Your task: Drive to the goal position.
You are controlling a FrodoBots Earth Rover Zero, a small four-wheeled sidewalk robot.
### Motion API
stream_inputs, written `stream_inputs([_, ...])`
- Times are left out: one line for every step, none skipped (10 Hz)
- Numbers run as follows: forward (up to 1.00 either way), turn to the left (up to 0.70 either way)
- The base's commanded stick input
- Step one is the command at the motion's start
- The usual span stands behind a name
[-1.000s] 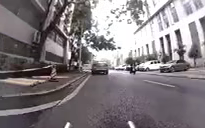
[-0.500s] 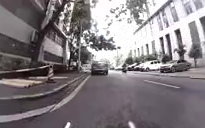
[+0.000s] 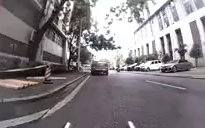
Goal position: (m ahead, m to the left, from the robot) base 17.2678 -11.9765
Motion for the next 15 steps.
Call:
stream_inputs([0.45, 0.00])
stream_inputs([0.45, 0.00])
stream_inputs([0.45, 0.00])
stream_inputs([0.45, 0.00])
stream_inputs([0.45, 0.00])
stream_inputs([0.45, 0.00])
stream_inputs([0.45, 0.00])
stream_inputs([0.45, 0.00])
stream_inputs([0.45, 0.00])
stream_inputs([0.45, 0.00])
stream_inputs([0.45, 0.00])
stream_inputs([0.45, 0.00])
stream_inputs([0.45, 0.00])
stream_inputs([0.45, 0.00])
stream_inputs([0.45, 0.00])
